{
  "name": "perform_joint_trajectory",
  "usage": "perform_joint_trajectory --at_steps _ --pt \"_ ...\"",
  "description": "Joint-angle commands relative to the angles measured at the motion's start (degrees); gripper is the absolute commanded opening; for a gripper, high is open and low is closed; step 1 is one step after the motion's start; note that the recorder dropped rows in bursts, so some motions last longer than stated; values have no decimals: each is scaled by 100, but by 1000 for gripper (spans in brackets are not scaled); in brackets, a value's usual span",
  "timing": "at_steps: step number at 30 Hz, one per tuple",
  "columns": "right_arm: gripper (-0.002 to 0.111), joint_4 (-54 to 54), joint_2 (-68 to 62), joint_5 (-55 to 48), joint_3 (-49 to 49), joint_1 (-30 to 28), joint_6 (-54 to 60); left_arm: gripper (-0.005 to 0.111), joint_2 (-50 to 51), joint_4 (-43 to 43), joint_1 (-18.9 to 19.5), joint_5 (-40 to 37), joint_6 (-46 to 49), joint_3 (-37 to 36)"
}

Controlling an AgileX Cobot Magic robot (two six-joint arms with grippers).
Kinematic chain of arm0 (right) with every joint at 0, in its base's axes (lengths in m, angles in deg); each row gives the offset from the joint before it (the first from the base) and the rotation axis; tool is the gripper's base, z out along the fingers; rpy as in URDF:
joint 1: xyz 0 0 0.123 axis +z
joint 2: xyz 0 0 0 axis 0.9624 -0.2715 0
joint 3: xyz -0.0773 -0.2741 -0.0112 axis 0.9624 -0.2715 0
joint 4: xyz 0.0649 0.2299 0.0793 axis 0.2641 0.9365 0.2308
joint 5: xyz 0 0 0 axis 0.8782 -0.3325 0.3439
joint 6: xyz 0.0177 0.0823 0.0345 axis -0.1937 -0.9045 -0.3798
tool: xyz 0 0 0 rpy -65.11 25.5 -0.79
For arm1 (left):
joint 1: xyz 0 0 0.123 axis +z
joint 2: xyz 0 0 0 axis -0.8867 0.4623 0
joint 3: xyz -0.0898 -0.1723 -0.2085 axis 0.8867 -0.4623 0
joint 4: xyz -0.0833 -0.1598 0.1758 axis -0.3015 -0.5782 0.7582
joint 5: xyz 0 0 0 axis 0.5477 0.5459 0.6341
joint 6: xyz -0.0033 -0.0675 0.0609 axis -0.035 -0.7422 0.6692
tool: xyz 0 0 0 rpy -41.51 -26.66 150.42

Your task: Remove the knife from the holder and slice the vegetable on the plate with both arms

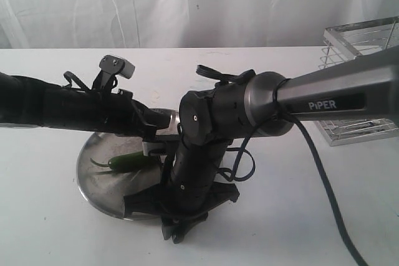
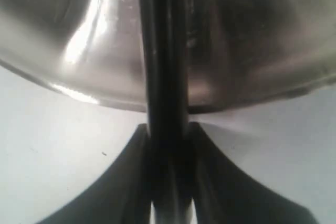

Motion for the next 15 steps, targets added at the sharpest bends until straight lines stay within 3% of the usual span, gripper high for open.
perform_joint_trajectory --at_steps 1,6,15 --pt "0 -2 -3 -4 1 8 63 0 281 -120 -8 -275 123 24" --pt "0 -2 -3 -2 1 8 73 0 377 -120 -8 -891 439 34" --pt "0 -2 -3 28 1 8 86 0 841 -102 -8 -440 400 23"
